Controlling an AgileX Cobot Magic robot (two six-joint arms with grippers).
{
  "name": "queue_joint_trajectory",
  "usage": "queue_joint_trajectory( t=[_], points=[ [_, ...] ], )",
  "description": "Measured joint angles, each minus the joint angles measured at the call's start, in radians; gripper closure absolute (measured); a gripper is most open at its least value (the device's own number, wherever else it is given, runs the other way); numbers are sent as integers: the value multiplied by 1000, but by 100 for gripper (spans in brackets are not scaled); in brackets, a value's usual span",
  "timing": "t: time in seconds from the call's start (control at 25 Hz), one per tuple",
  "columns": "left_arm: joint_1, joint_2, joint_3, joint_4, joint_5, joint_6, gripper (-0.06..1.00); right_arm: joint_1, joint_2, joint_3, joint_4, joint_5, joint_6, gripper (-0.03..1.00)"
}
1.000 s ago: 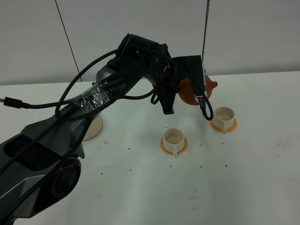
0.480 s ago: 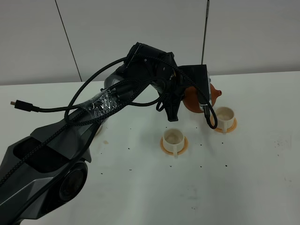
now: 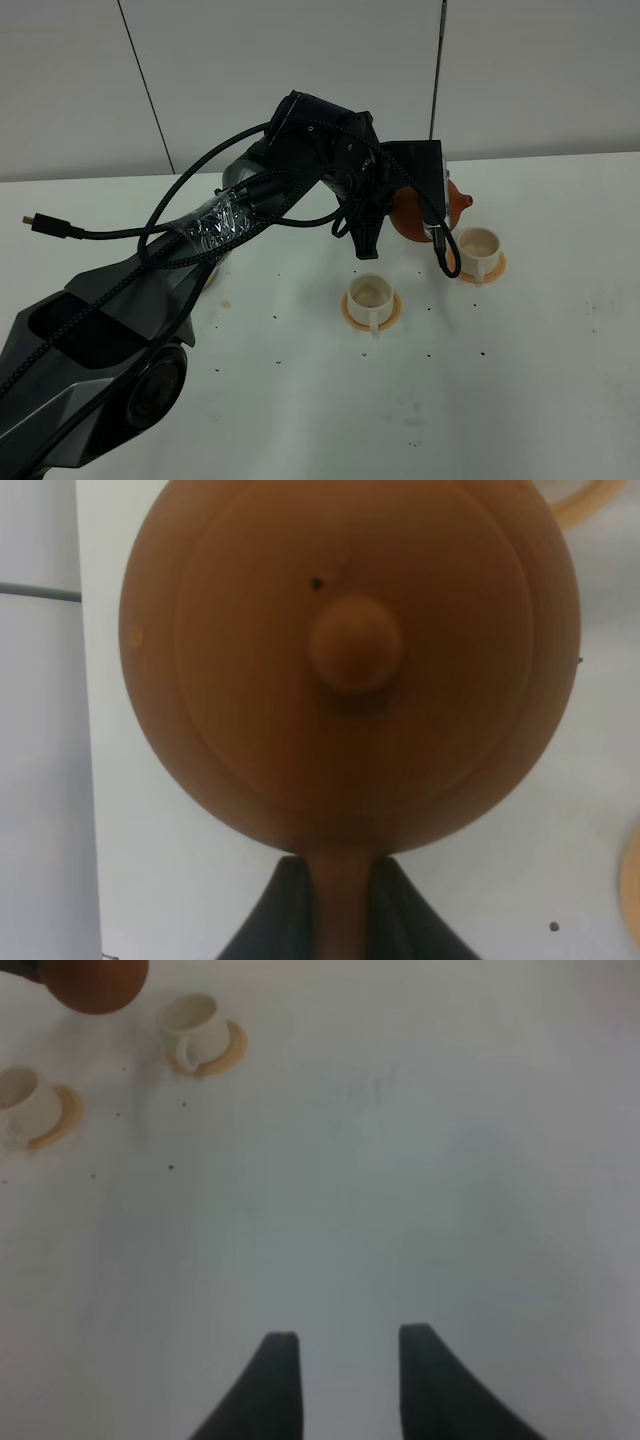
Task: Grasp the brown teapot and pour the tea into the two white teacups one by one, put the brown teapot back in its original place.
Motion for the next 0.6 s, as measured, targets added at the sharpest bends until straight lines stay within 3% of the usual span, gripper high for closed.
queue_joint_trajectory(
  t=[0.6],
  points=[
    [-9,0,0,71,-15,26,77,0,0,0,0,0,0,73]
  ],
)
